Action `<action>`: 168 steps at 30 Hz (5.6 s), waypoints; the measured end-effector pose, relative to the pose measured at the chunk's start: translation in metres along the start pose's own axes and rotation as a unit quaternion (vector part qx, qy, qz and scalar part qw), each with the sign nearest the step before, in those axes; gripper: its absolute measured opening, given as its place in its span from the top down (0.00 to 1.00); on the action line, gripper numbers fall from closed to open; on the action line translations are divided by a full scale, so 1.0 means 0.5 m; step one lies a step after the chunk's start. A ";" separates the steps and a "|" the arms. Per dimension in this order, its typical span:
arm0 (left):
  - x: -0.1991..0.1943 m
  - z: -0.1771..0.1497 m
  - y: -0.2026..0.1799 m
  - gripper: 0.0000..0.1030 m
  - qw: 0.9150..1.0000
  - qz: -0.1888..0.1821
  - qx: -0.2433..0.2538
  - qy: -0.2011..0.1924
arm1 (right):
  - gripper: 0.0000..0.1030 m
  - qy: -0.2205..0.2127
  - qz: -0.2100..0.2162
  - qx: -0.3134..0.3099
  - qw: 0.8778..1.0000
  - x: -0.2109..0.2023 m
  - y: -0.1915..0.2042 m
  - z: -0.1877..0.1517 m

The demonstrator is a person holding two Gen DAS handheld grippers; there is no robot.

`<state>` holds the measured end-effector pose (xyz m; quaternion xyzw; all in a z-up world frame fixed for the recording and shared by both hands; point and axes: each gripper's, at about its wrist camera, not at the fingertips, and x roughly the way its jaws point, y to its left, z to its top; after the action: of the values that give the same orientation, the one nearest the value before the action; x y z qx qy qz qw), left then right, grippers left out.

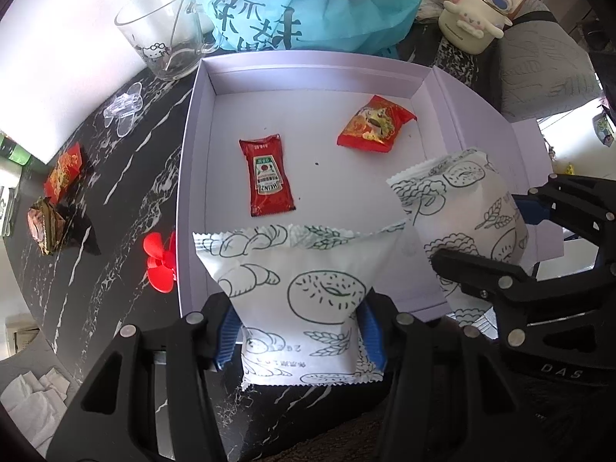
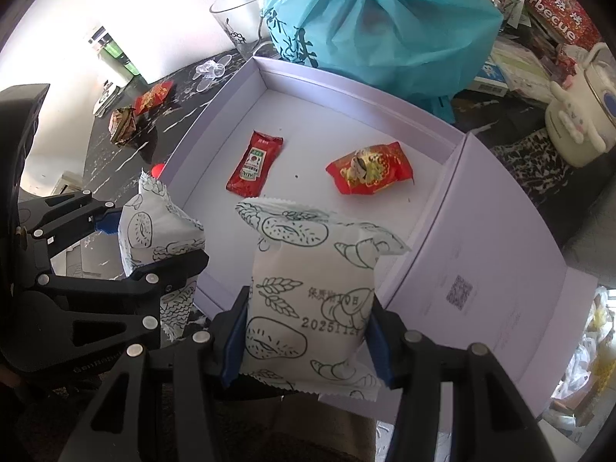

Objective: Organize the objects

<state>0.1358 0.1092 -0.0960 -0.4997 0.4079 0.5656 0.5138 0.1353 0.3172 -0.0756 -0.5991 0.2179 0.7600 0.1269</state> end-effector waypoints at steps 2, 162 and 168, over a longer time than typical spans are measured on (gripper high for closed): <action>0.001 0.007 0.002 0.50 1.000 0.002 -0.006 0.001 | 0.47 0.001 0.005 -0.003 1.000 0.002 -0.004 0.010; -0.092 -0.334 0.341 0.41 0.896 0.096 -0.430 -0.059 | 0.39 0.019 0.053 -0.369 0.928 0.073 0.421 0.074; -0.070 -0.299 0.383 0.41 0.898 0.083 -0.429 -0.049 | 0.39 0.027 0.049 -0.360 0.931 0.094 0.427 0.115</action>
<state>-0.0324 -0.0694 -0.0969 -0.6075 0.1402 0.7502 0.2204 -0.0225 0.1554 -0.0720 -0.6137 -0.0374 0.7760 -0.1406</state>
